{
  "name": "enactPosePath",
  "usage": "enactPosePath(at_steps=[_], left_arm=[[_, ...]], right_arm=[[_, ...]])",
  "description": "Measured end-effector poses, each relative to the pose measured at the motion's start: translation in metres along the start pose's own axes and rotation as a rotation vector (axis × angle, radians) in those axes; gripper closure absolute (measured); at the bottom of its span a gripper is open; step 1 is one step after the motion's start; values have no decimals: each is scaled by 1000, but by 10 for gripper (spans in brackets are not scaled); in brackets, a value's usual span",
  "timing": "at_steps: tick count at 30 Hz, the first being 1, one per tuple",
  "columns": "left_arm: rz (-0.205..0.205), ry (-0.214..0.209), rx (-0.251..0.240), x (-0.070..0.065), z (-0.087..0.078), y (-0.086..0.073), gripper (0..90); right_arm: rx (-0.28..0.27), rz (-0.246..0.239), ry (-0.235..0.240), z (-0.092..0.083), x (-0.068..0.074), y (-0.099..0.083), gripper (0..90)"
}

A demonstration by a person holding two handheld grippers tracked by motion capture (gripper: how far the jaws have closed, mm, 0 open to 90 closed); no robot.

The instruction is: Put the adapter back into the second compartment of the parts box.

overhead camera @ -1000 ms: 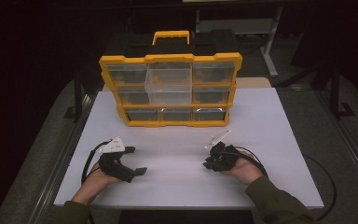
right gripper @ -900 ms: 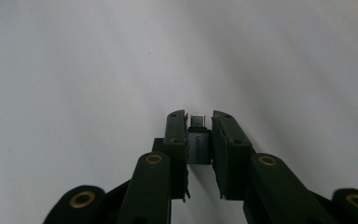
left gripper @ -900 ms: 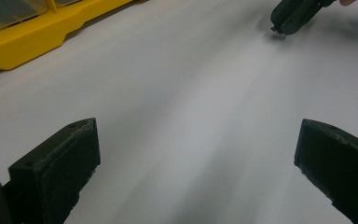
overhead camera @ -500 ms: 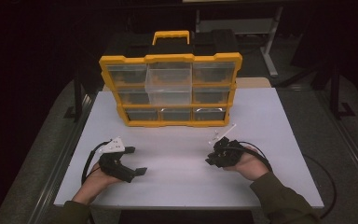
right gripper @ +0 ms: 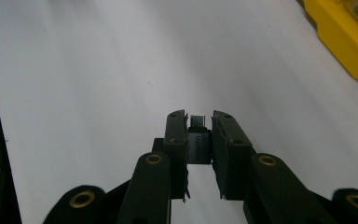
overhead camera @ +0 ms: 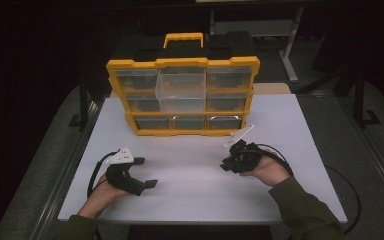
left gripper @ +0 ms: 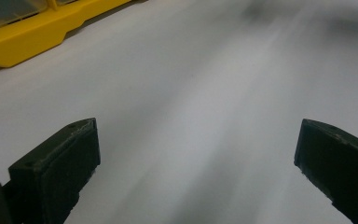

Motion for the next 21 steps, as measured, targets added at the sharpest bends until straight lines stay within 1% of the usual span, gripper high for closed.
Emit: enactPosePath(at_steps=[5,18,21], left_arm=[[-2,-1,1,0,0,0,0],[-1,1,0,0,0,0,0],[-1,4,-1,1,0,0,0]], right_arm=[[-11,-6,5,-10,-2,8,753],[-17,-28,9,-26,-2,22,753],[-22,-42,9,-33,-2,27,753]])
Point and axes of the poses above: each handheld gripper's, and its own axes: z roughly forward along the jaws, y roughly out of its top, x roughly to its left, the point moved 6 cm from there along z, roughly forward along the jaws, and after that the axes turned 13 degrees about z, right-handed, at the moved point
